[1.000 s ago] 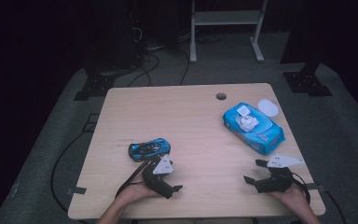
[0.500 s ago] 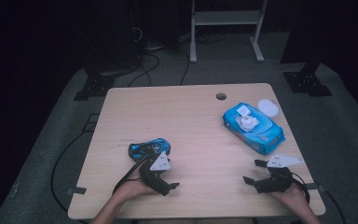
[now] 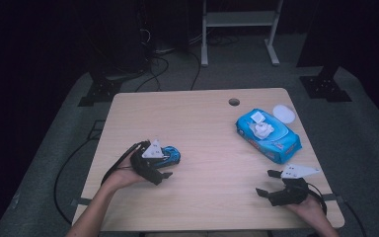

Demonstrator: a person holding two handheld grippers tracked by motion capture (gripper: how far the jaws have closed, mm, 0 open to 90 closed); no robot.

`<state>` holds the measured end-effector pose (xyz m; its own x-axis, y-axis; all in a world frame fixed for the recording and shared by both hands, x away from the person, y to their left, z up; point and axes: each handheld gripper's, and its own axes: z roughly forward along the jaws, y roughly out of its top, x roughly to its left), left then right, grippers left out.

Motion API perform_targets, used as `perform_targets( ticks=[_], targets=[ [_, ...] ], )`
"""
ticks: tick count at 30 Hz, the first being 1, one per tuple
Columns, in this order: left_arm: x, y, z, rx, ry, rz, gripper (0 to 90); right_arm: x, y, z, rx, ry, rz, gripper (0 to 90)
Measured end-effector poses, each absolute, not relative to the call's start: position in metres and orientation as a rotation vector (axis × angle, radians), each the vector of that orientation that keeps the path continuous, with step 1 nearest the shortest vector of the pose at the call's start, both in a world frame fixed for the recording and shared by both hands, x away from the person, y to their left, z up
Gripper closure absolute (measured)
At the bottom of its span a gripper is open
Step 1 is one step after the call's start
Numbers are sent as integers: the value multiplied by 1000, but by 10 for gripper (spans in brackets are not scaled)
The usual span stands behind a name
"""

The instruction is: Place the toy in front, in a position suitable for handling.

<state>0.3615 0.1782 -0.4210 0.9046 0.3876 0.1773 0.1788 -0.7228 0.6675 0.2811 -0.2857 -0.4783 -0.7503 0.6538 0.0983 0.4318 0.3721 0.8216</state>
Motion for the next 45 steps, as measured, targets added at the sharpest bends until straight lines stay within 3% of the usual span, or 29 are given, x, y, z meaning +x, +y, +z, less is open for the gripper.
perform_targets(
  ticks=[10, 25, 27, 33, 35, 45],
  targets=[
    [397, 196, -423, 2442, 461, 365, 67, 282, -284, -479, 955, 2403, 1309, 136],
    [418, 194, -450, 2568, 495, 262, 77, 283, -281, -481, 941, 2427, 1299, 136],
    [420, 194, -454, 2585, 479, 241, 136, 283, -280, -481, 942, 2427, 1299, 136],
    [423, 195, -457, 2587, 483, 197, 147, 282, -281, -479, 958, 2415, 1355, 136],
    [423, 196, -457, 2578, 480, 174, 215, 283, -280, -479, 958, 2418, 1355, 136],
    [427, 187, -449, 2687, 429, 164, 252, 284, -280, -480, 955, 2423, 1341, 136]
  ],
)
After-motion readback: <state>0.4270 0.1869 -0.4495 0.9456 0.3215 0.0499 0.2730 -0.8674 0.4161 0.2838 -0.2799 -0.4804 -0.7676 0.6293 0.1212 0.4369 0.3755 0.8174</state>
